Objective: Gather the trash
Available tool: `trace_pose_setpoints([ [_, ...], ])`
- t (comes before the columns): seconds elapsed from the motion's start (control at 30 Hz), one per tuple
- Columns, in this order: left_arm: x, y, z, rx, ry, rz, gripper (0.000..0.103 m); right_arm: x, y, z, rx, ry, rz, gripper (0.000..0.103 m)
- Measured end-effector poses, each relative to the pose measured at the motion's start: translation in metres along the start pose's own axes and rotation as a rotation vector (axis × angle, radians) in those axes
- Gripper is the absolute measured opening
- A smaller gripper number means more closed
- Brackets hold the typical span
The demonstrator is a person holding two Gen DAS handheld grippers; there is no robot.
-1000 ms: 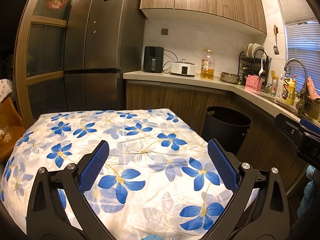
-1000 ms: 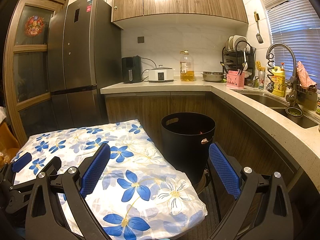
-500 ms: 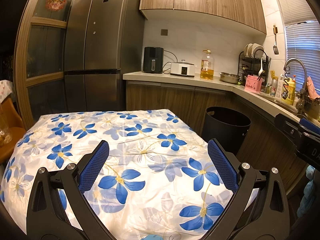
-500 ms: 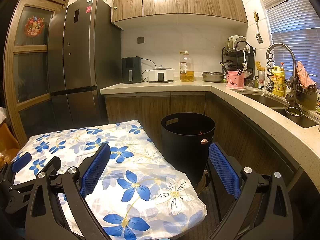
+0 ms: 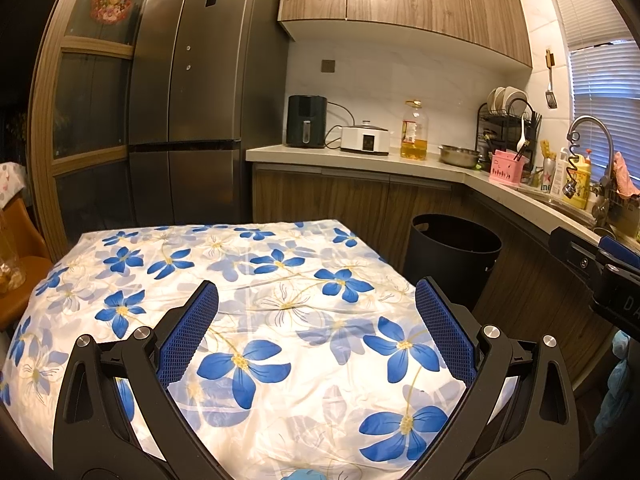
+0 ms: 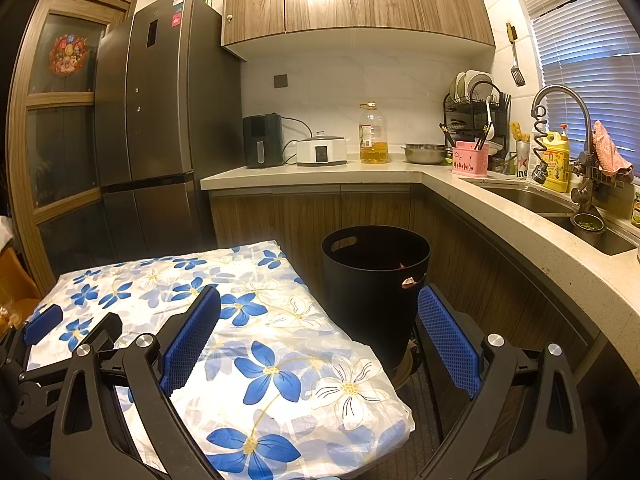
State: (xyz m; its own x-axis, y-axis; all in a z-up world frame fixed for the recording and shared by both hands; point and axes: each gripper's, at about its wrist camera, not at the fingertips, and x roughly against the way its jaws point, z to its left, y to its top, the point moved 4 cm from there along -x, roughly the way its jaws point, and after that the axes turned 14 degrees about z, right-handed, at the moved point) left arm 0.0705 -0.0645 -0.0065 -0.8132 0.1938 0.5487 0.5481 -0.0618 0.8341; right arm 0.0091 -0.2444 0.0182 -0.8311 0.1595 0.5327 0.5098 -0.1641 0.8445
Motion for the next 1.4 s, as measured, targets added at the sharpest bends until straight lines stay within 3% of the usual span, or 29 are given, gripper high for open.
trace_pose_setpoints([
  [1.07, 0.003, 0.005, 0.0, -0.014, 0.001, -0.011, 0.097, 0.001, 0.0, 0.0, -0.004, 0.002, -0.001, 0.095],
  [1.4, 0.004, 0.007, -0.008, -0.062, 0.023, -0.025, 0.097, 0.002, 0.001, 0.001, -0.006, 0.001, -0.001, 0.095],
])
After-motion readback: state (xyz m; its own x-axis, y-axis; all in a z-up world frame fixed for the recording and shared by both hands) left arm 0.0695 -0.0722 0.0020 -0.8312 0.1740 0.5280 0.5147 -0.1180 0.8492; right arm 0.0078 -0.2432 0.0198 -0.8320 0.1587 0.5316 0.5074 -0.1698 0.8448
